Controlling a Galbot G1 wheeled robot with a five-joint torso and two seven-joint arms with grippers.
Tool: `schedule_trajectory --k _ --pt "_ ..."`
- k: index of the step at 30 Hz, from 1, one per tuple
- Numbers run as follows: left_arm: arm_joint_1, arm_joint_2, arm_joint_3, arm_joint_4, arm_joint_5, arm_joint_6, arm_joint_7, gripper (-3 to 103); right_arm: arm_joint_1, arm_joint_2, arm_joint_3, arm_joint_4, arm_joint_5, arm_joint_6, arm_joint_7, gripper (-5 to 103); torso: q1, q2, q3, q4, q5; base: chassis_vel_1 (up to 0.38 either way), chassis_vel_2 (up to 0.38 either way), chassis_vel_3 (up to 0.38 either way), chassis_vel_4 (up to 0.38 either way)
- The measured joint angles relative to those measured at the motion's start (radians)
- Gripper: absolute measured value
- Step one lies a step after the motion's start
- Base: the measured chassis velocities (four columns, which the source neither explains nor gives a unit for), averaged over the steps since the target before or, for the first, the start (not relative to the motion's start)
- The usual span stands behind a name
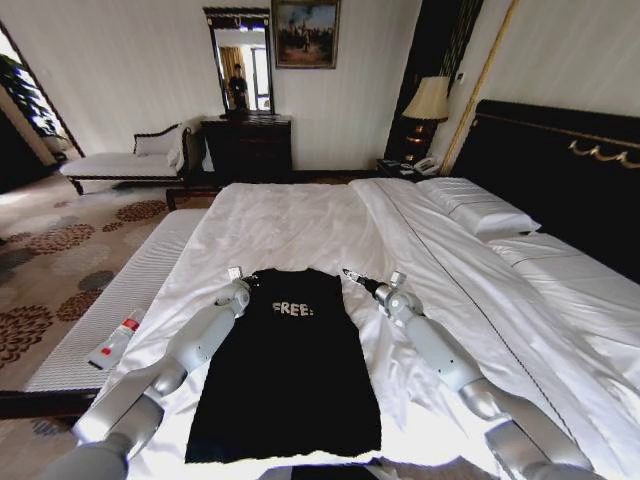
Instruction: Fold the clothes on the bed.
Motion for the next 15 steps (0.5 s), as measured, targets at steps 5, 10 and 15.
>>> schedule_trajectory --k 5,10,15 --pt "-0.001 0.019 0.02 -0.016 -0.02 0.0 -0.005 1 0.01 0.074 0.013 -0.072 -0.071 0.023 -0.005 100 0.0 0.0 0.0 0.0005 0.0004 0.0 0.0 0.0 0.0" --pt "-0.001 0.019 0.02 -0.015 -0.022 0.0 -0.006 1 0.033 0.096 0.024 -0.14 -0.122 0.047 -0.019 100 0.0 0.0 0.0 0.0001 0.0004 0.0 0.0 0.0 0.0" --pt "0.005 0.011 0.034 -0.01 -0.016 0.0 -0.004 1 0.08 0.114 0.014 -0.238 -0.144 0.05 -0.04 97 0.0 0.0 0.0 0.0002 0.0004 0.0 0.0 0.0 0.0"
